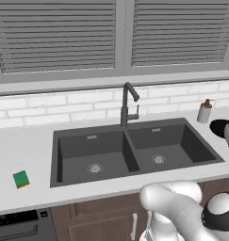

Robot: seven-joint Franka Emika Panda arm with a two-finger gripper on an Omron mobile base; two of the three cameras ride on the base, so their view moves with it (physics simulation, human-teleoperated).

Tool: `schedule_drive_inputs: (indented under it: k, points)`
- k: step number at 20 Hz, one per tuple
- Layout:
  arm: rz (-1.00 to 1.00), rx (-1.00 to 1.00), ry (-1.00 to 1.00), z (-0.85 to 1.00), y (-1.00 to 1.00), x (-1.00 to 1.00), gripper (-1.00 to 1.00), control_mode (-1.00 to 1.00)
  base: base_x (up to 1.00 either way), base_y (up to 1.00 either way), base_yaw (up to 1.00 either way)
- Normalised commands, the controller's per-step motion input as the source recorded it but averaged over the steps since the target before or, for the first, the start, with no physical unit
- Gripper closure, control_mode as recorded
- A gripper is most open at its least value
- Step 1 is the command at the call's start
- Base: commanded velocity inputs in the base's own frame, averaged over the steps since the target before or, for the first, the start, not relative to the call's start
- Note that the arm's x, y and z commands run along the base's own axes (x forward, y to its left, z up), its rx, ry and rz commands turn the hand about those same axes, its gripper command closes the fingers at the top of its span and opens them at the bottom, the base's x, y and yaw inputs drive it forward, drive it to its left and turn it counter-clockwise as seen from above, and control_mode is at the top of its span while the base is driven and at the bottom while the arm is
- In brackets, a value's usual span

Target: Pick the pan and sponge and place them into the sink. Then turn on the water.

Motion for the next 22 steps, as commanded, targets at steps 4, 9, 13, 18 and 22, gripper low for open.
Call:
schedule_drive_inputs:
  k: [4,9,13,18,22]
  points:
    - [0.0,0.0,0.13,-0.02,-0.56,0.37,-1.0,-1.0,0.0,0.0,0.0]
    - [0.0,0.01,0.07,0.0,-0.58,0.36,-1.0,-1.0,0.0,0.0,0.0]
    - [0.0,0.02,0.02,-0.02,-0.54,0.35,-1.0,-1.0,0.0,0.0,0.0]
    - [0.0,0.05,0.04,-0.04,-0.46,0.36,-1.0,-1.0,0.0,0.0,0.0]
    - [0.0,0.08,0.08,-0.09,-0.44,0.27,-1.0,-1.0,0.0,0.0,0.0]
